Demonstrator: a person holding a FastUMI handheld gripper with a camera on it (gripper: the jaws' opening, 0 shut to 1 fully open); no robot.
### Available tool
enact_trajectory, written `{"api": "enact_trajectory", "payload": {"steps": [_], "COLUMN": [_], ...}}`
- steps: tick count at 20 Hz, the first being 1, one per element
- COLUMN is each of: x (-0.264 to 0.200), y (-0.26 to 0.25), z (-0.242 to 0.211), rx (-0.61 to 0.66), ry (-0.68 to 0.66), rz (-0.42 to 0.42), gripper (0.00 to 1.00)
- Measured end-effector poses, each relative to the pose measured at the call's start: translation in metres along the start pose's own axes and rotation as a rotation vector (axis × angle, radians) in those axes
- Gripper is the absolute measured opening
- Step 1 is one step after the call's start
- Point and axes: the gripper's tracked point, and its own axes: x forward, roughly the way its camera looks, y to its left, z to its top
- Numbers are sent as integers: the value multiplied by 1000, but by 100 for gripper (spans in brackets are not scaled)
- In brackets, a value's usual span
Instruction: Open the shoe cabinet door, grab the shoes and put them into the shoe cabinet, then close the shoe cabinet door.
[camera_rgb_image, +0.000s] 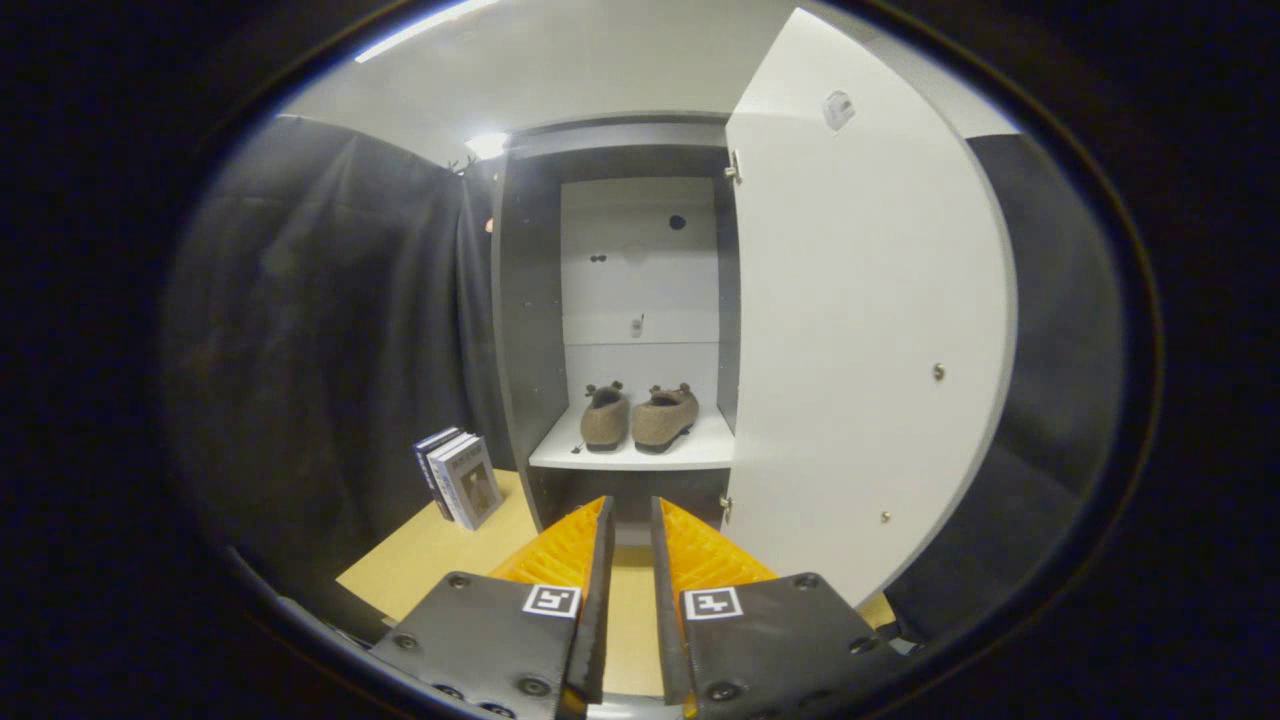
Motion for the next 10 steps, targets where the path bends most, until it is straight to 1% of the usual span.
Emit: {"api": "enact_trajectory", "payload": {"steps": [4,10], "x": [-27,-53], "y": [-26,-60], "z": [0,3], "rx": [0,25], "ry": [-23,-48], "rz": [-14,-37], "gripper": [24,23]}}
